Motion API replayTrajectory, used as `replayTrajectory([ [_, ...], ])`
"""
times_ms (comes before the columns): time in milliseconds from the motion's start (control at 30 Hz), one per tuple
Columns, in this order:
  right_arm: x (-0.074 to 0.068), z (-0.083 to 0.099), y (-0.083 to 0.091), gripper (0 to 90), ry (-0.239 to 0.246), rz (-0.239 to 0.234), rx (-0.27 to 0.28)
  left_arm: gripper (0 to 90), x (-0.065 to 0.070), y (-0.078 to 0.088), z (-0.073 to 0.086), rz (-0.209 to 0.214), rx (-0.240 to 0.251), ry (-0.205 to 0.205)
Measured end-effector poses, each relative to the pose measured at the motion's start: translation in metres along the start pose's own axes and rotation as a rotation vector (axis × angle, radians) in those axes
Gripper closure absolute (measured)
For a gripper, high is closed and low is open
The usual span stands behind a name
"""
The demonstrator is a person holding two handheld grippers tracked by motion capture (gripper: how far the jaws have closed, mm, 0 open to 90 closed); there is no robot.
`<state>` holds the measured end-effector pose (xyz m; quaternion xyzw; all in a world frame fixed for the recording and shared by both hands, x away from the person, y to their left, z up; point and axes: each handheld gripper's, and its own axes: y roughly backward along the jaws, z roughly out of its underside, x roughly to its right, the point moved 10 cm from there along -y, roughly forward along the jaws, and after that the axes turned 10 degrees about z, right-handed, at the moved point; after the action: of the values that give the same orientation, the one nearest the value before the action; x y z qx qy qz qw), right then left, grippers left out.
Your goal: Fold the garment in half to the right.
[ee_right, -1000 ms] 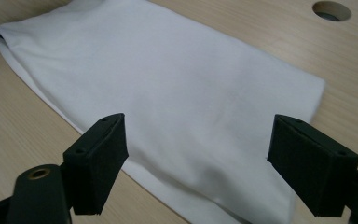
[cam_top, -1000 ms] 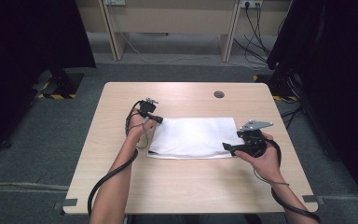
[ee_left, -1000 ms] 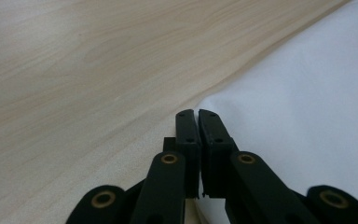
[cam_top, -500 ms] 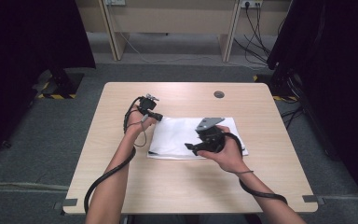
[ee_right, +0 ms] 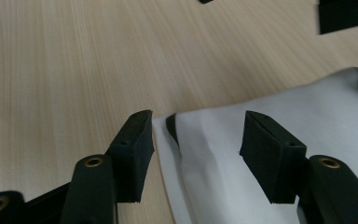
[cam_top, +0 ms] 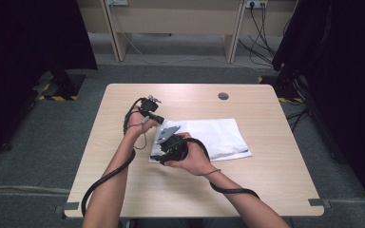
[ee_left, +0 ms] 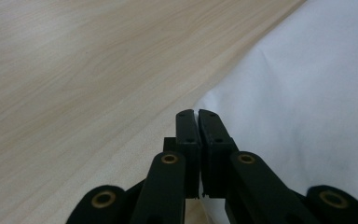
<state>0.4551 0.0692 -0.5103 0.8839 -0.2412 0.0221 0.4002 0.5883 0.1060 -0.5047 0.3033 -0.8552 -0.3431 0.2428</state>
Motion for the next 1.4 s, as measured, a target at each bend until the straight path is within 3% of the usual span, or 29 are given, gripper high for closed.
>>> replayTrajectory([
  [233,-0.009,0.007,-0.025,49.7,0.016,-0.007,-0.045,86.8,-0.003,-0.001,0.005,0.002,-0.013,0.007],
  [567,-0.017,0.008,-0.035,57.9,0.034,-0.013,-0.063,86.8,-0.003,-0.001,0.007,0.012,-0.033,-0.004],
  [933,-0.024,0.001,-0.041,79.2,-0.035,-0.017,-0.055,86.8,-0.009,0.000,0.014,0.016,-0.063,0.004],
  [1067,-0.025,-0.003,-0.043,81.9,-0.070,0.001,-0.049,86.8,-0.010,0.004,0.013,0.012,-0.063,0.005],
  [1400,-0.019,-0.026,-0.035,82.8,-0.156,0.003,0.029,86.8,-0.011,0.019,0.002,-0.004,-0.094,-0.019],
])
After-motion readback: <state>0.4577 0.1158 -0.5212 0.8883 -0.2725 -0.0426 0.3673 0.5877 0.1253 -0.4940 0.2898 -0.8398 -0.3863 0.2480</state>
